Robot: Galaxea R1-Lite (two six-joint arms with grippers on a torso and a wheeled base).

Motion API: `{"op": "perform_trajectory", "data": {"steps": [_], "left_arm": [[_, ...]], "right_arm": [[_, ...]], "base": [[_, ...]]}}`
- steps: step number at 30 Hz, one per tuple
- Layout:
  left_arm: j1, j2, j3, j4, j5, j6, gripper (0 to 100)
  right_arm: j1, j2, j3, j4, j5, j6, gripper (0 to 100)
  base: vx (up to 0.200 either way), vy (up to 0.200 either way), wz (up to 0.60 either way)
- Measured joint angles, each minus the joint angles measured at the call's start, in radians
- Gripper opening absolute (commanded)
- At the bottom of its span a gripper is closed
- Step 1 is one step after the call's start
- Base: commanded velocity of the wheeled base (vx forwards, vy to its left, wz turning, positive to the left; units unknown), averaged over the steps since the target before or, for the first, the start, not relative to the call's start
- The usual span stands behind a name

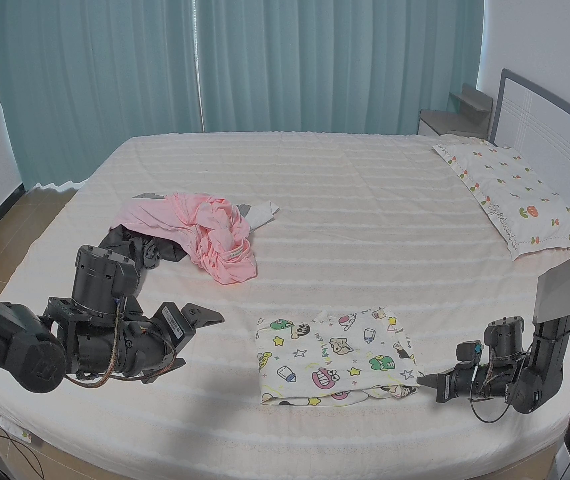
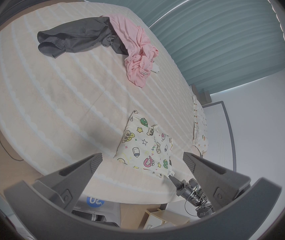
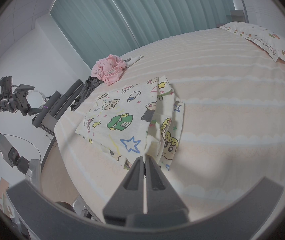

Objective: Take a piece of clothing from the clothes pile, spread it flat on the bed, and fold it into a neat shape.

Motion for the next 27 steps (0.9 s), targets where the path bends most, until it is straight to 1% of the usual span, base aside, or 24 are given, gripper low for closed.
{"op": "perform_trajectory", "data": {"steps": [9,10,21,27], "left_arm": [[0.000,0.002,0.000,0.000,0.000,0.000,100],[0.000,0.002,0.000,0.000,0.000,0.000,100],[0.000,0.012,0.000,-0.001,-0.002,0.000,100],[0.000,0.025,0.000,-0.021,-0.003,-0.001,100]], "right_arm": [[0.010,-0.009,0.028,0.005,0.000,-0.020,0],[0.011,-0.009,0.029,0.006,0.000,-0.021,100],[0.015,-0.006,0.030,0.001,0.000,-0.023,100],[-0.017,-0.074,0.024,-0.001,0.006,-0.020,100]], "base": [[0.000,0.000,0.00],[0.000,0.000,0.00],[0.000,0.000,0.00],[0.000,0.000,0.00]]}}
